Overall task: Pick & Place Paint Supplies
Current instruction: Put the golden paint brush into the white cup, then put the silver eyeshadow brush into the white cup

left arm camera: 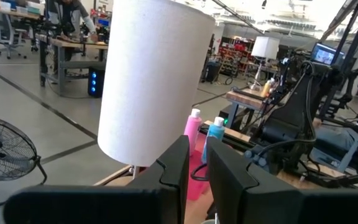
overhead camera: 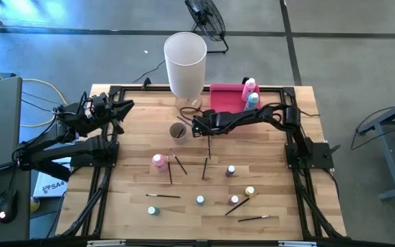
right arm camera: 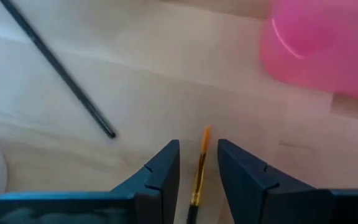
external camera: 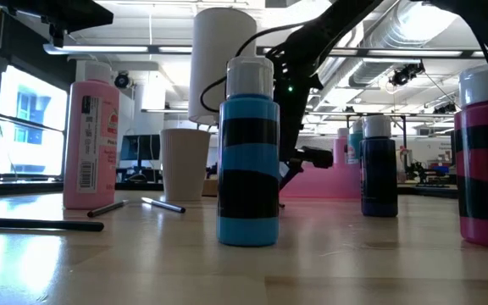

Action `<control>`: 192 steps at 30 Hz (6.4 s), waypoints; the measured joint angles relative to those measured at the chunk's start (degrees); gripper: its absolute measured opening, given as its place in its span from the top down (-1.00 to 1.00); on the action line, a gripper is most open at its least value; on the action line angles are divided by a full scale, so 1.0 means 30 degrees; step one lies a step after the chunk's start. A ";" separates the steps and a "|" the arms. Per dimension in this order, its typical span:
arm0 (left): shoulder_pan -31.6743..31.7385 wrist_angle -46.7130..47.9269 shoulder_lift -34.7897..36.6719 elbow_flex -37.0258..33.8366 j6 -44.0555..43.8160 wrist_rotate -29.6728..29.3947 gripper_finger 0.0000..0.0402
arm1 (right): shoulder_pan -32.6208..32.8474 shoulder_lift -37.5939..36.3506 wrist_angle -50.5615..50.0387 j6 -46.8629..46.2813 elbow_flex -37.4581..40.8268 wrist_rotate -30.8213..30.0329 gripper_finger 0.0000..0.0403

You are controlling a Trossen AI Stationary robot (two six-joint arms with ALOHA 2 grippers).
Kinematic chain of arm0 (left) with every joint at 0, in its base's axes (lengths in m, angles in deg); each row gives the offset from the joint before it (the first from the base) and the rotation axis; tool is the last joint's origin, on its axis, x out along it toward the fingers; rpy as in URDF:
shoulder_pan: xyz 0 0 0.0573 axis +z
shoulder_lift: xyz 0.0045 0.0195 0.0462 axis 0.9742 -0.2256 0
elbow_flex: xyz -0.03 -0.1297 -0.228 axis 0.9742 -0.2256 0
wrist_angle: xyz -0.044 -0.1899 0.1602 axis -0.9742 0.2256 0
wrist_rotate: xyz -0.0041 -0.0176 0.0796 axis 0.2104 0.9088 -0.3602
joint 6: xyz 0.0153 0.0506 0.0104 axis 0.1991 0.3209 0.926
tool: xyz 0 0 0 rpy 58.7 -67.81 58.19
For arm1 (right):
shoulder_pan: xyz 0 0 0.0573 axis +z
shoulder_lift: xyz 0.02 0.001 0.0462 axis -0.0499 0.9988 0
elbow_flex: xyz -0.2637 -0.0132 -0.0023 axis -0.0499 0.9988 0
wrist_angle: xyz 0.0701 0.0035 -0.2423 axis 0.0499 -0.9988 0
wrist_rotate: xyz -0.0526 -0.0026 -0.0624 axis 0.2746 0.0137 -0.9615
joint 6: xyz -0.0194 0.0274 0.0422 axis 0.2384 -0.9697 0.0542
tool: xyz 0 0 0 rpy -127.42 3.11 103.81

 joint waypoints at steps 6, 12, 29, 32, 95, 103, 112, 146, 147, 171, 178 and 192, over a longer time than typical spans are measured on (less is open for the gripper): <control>0.0000 0.0000 0.0000 0.0000 0.0000 -0.0018 0.73 | 0.0007 0.0230 0.0115 0.0026 -0.0022 -0.0229 0.49; 0.0000 0.0000 0.0000 0.0000 0.0000 -0.0011 0.73 | 0.0015 0.0260 0.0086 0.0380 -0.0022 -0.0581 0.59; 0.0003 0.0000 0.0000 0.0000 0.0000 0.0003 0.73 | -0.0036 0.0306 0.0713 0.2758 0.0007 -0.0173 0.98; 0.0000 0.0000 -0.0002 0.0000 0.0000 0.0003 0.73 | -0.0102 0.0243 0.0676 0.2815 0.0007 0.0090 0.98; 0.0007 0.0000 0.0000 -0.0007 0.0000 -0.0597 0.73 | 0.0507 -0.8409 0.7730 0.8109 0.0015 0.5681 0.98; 0.0007 0.0000 0.0000 -0.0007 0.0000 -0.0631 0.73 | 0.1042 -0.8395 1.0106 0.9268 0.0015 0.4182 0.98; 0.0006 0.0000 -0.0001 -0.0007 0.0000 -0.0631 0.73 | 0.1360 -0.8117 1.0588 1.0713 0.0015 0.2217 0.98; 0.0007 -0.0007 -0.0004 -0.0007 0.0000 -0.0565 0.73 | 0.1674 -0.3718 1.2165 1.2508 0.0015 0.1409 0.98; 0.0002 -0.0006 -0.0007 -0.0007 0.0000 -0.0565 0.73 | 0.1667 -0.3665 1.1980 1.2503 0.0015 0.1572 0.98; 0.0001 0.0000 -0.0007 -0.0007 -0.0001 -0.0572 0.73 | 0.1399 -0.3084 1.1991 1.2793 0.0015 0.2723 0.95; 0.0007 -0.0007 -0.0007 -0.0007 -0.0007 -0.0572 0.73 | 0.1399 -0.3084 1.1983 1.2800 0.0015 0.2716 0.74; 0.0000 0.0002 -0.0005 -0.0007 -0.0002 -0.0580 0.73 | 0.1151 -0.5519 1.2944 1.5100 0.0000 0.2767 0.56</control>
